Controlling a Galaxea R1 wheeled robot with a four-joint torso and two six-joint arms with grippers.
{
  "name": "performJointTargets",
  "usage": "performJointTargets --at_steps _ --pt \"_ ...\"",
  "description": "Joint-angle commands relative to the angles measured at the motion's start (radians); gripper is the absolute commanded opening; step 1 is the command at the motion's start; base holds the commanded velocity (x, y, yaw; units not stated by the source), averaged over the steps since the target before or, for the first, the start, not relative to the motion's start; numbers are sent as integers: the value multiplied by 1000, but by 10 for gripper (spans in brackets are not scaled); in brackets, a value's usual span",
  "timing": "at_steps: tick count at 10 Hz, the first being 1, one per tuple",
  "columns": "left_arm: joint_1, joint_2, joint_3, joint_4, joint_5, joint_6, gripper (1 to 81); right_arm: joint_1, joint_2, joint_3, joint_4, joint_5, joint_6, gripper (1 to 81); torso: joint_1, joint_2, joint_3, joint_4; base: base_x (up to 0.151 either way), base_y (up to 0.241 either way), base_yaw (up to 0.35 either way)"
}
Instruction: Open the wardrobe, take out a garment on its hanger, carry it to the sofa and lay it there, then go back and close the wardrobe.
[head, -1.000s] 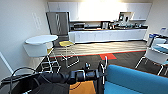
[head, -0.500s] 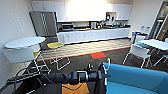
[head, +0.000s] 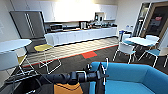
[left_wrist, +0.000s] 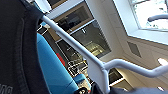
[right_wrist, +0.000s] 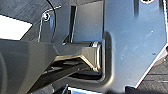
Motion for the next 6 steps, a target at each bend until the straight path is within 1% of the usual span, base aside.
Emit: performJointTargets --at_steps 1,6 --pt "-160 4 31 21 -39 6 10 26 13 9 -1 -43 -3 811 0 0 0 0 0 0 -259" --pt "-160 4 31 19 -37 6 10 27 13 9 -1 -43 -3 811 0 0 0 0 0 0 -226"
